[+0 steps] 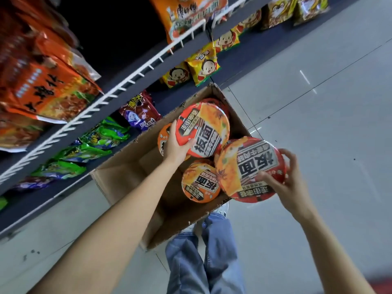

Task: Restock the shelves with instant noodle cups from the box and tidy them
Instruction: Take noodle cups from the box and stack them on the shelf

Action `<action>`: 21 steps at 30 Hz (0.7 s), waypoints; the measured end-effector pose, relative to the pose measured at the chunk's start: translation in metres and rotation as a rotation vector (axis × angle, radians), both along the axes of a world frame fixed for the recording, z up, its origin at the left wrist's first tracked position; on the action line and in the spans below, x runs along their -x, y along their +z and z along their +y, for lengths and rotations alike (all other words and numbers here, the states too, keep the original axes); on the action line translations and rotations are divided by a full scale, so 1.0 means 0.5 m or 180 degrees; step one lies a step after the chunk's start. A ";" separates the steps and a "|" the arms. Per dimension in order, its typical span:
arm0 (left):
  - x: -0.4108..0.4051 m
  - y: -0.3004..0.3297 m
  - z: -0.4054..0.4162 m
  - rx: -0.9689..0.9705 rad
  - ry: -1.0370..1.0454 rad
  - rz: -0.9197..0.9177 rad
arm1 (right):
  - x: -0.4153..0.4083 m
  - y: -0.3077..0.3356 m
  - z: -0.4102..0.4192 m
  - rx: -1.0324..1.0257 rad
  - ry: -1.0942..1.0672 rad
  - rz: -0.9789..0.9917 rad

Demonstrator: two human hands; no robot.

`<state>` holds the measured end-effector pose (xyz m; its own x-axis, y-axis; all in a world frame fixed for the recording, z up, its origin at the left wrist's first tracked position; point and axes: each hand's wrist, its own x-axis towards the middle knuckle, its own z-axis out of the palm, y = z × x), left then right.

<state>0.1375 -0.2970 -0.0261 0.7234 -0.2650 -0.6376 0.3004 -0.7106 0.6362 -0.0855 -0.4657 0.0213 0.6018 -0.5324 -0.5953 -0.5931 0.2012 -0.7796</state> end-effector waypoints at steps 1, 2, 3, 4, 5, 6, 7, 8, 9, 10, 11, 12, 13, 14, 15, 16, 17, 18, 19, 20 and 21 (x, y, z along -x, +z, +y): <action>0.001 0.038 0.011 0.0001 -0.0125 -0.0031 | 0.001 0.041 -0.010 -0.0175 -0.0149 -0.0165; 0.004 0.081 0.020 0.0031 -0.0209 -0.0018 | -0.002 0.087 -0.019 -0.0313 -0.0277 -0.0323; 0.008 0.129 0.026 0.0165 -0.0236 0.0021 | -0.005 0.134 -0.025 -0.0413 -0.0360 -0.0469; 0.016 0.182 0.030 0.0357 -0.0249 0.0104 | -0.012 0.182 -0.030 -0.0485 -0.0413 -0.0589; 0.025 0.238 0.032 0.0584 -0.0289 0.0184 | -0.023 0.230 -0.032 -0.0527 -0.0425 -0.0684; 0.035 0.289 0.034 0.0694 -0.0365 0.0280 | -0.036 0.279 -0.033 -0.0553 -0.0391 -0.0738; 0.045 0.340 0.038 0.0776 -0.0415 0.0382 | -0.049 0.326 -0.032 -0.0544 -0.0295 -0.0759; 0.055 0.400 0.038 0.0808 -0.0455 0.0432 | -0.064 0.379 -0.029 -0.0518 -0.0163 -0.0792; 0.058 0.458 0.038 0.0667 -0.0490 0.0400 | -0.076 0.428 -0.028 -0.0456 -0.0008 -0.0813; 0.061 0.522 0.035 0.0509 -0.0577 0.0243 | -0.087 0.481 -0.028 -0.0406 0.0157 -0.0822; 0.062 0.578 0.036 0.0371 -0.0684 0.0033 | -0.095 0.531 -0.028 -0.0377 0.0302 -0.0853; 0.060 0.630 0.042 0.0196 -0.0801 -0.0113 | -0.101 0.579 -0.028 -0.0361 0.0397 -0.0879; 0.059 0.681 0.050 0.0104 -0.0874 -0.0179 | -0.102 0.627 -0.026 -0.0380 0.0472 -0.0957; 0.057 0.724 0.060 0.0062 -0.0917 -0.0203 | -0.098 0.669 -0.023 -0.0425 0.0553 -0.1068; 0.056 0.766 0.072 0.0108 -0.0892 -0.0166 | -0.089 0.703 -0.020 -0.0460 0.0706 -0.1201; 0.054 0.791 0.088 0.0185 -0.0815 -0.0135 | -0.078 0.734 -0.015 -0.0457 0.0895 -0.1282; 0.050 0.812 0.100 0.0210 -0.0756 -0.0109 | -0.068 0.762 -0.007 -0.0380 0.1104 -0.1246; 0.051 0.849 0.105 0.0252 -0.0753 -0.0133 | -0.062 0.784 0.003 -0.0271 0.1284 -0.1226; 0.051 0.877 0.112 0.0368 -0.0739 -0.0135 | -0.060 0.800 0.013 -0.0137 0.1402 -0.1230; 0.051 0.908 0.117 0.0456 -0.0755 -0.0161 | -0.064 0.817 0.027 -0.0036 0.1453 -0.1271; 0.049 0.935 0.122 0.0534 -0.0806 -0.0162 | -0.072 0.837 0.046 0.0030 0.1445 -0.1355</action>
<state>0.1133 -0.2360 0.4412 0.6508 -0.5394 -0.5343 0.0917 -0.6427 0.7606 -0.0497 -0.4429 0.4398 0.9529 -0.1718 -0.2498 -0.2546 -0.0064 -0.9670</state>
